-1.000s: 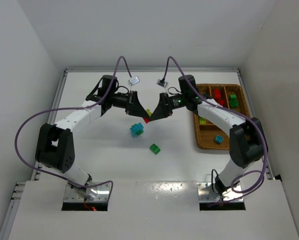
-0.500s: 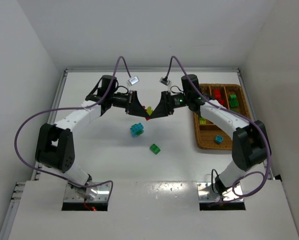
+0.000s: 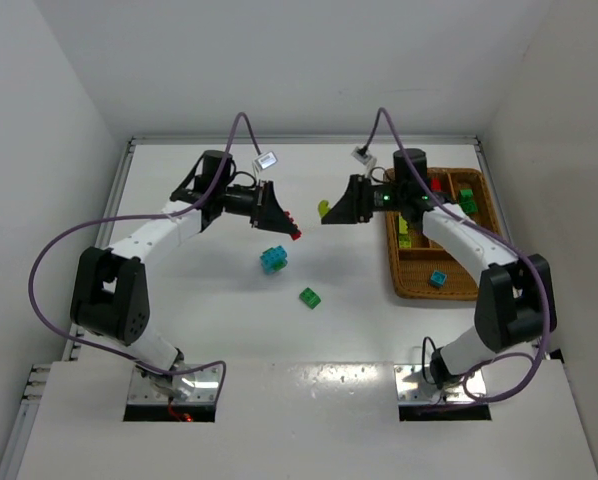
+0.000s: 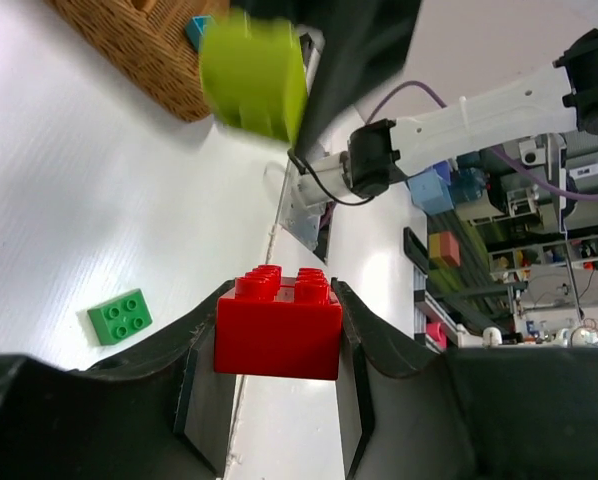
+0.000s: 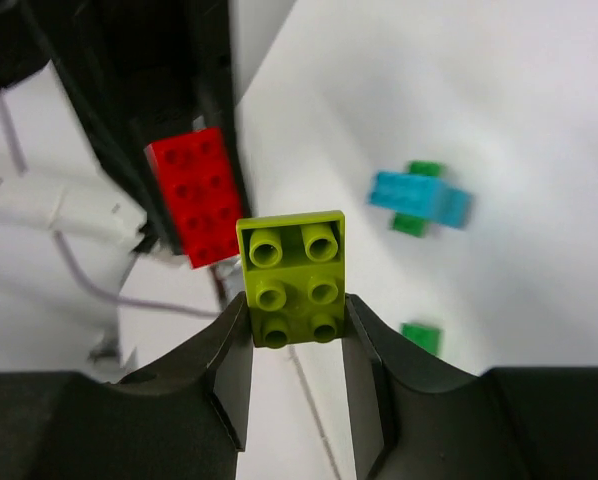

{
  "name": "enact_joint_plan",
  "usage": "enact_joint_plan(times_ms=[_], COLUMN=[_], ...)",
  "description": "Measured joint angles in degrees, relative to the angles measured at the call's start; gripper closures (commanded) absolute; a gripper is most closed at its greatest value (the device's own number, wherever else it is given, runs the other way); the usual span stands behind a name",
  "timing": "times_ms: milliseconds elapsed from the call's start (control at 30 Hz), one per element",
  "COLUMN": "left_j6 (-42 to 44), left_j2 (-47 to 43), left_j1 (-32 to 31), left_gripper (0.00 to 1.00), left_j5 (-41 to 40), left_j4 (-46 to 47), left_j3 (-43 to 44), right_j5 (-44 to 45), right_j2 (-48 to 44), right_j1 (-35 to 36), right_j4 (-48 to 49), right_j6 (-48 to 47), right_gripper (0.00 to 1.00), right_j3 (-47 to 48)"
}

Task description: Sort the legos into containers by color

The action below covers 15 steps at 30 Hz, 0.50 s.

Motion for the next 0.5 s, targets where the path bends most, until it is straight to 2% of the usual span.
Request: enact_joint_plan(times_ms=[133, 300, 367, 500], left_j6=[-0.22, -0.39, -0.02, 0.87], left_j2=[0.00, 0.04, 0.37, 1.53], left_j1=[0.15, -0.33, -1.01, -3.87], left_gripper=[1.00, 1.00, 1.00, 1.00], left_j5=[-0.70, -4.74, -7.21, -13.68], left_j4=[0.02, -1.79, -3.74, -8.04], left_j3=[0.00, 0.24, 0.98, 3.72], right_j5=[8.00, 34.32, 43.50, 55.01], right_j2=[-3.39, -6.88, -7.04, -4.39], right_j1=[-5.97, -11.85, -13.88, -16.44], right_j4=[-3.80, -13.07, -16.26, -20.63], right_j6=[-0.33, 0.98, 1.66, 2.21], right_gripper=[0.91, 0.92, 0.88, 0.86], right_j3=[-0.81, -1.31, -1.88, -1.44])
